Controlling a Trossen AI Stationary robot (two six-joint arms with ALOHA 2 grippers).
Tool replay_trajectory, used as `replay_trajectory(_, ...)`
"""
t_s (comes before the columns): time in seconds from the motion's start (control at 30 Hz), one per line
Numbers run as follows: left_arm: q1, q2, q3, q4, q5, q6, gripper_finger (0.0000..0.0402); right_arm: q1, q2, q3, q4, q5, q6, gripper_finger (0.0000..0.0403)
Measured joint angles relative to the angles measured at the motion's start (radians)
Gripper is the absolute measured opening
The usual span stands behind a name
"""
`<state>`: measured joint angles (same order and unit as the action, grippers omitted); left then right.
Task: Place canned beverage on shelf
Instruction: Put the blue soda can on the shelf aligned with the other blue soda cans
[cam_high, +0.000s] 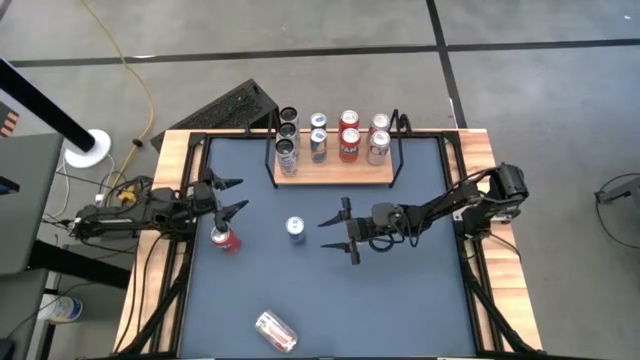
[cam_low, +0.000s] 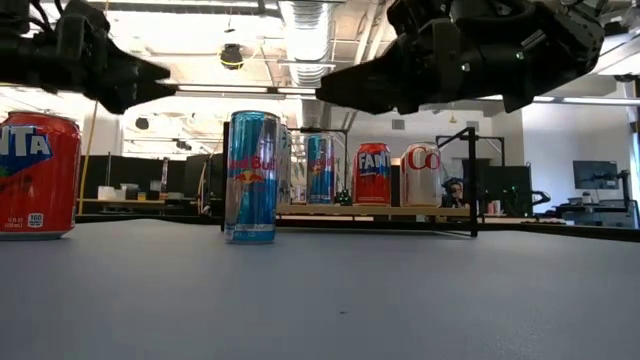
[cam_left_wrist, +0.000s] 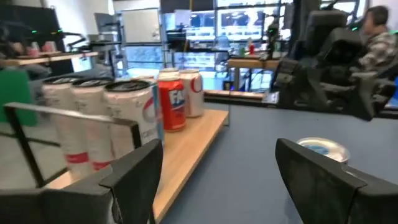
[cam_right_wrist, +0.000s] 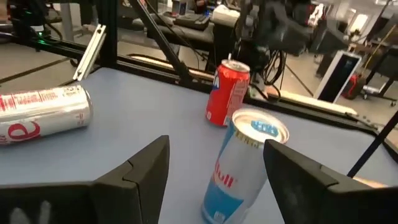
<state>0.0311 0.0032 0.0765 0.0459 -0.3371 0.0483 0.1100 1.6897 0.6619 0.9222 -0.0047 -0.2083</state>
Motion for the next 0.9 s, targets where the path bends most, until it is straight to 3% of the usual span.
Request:
replay_trajectory(0.23, 0.000, 0.003, -0.002, -0.052, -0.140, -0.036, 0.0300, -0.031, 0.000, 0.044, -0.032, 0.000, -0.009, 0.0257)
replay_trajectory(0.5, 0.000, 0.002, -0.002, -0.080, -0.131, -0.079, 0.0300, -0.062, 0.083, 0.137, -0.062, -0.023, 0.010, 0.0257)
replay_trajectory(0.63, 0.000, 0.001, -0.002, -0.134, -0.140, -0.080, 0.0300, -0.069, 0.145, 0.169, -0.045, -0.021, -0.071, 0.0256)
replay_trajectory(0.9, 0.000, 0.015, 0.006, -0.223, -0.135, -0.118, 0.0300, -0.067, 0.163, 0.171, -0.048, -0.016, -0.044, 0.0256)
